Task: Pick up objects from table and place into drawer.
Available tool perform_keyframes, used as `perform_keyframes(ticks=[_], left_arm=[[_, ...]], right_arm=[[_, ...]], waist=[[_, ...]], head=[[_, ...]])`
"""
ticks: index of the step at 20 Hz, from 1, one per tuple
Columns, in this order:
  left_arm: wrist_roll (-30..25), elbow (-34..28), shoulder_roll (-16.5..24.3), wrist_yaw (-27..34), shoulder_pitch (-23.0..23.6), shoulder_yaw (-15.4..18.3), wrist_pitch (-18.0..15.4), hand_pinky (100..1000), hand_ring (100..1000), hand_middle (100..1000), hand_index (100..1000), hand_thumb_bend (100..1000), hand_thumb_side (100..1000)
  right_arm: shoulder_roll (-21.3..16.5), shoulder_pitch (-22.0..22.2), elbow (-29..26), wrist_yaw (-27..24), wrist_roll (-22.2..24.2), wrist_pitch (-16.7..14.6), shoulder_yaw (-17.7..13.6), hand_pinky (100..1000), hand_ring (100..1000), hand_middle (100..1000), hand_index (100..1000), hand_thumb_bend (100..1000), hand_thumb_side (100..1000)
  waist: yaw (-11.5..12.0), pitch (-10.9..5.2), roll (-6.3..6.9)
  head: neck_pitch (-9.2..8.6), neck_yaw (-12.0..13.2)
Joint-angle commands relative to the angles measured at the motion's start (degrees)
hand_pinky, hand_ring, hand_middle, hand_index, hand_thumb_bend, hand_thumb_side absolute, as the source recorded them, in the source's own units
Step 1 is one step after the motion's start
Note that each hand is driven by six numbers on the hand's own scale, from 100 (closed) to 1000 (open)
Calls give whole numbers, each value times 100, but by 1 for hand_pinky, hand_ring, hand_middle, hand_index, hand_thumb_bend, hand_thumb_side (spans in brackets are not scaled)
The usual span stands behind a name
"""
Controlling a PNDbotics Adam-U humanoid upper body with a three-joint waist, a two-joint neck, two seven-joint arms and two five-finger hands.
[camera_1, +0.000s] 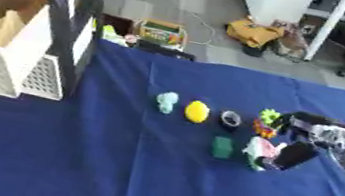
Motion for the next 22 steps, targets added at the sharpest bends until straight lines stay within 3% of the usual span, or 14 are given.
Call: perform_keyframes(ticks=[1, 11, 22], left_arm=[[-26, -79, 52, 17, -18, 32, -5, 449, 152, 470, 794, 100, 893], [-66, -79, -28, 26, 24, 34, 9, 451, 152, 471, 794, 100, 901], [-60, -79, -67, 48, 37, 49, 13, 451, 155, 472, 794, 100, 900]], right_arm=[[-119, -101, 79, 106, 50, -21, -55, 688, 831, 826, 934, 475, 360], [49, -222, 411, 123, -20, 33, -30, 680, 826, 818, 932, 463, 396], [114, -247, 661, 255, 98, 21, 25, 679, 829, 815, 924, 448, 352]], waist=[[8, -93, 15], [70, -37, 23], [80, -25, 18]], head=[[-75, -15], [-100, -50], [-80, -63]])
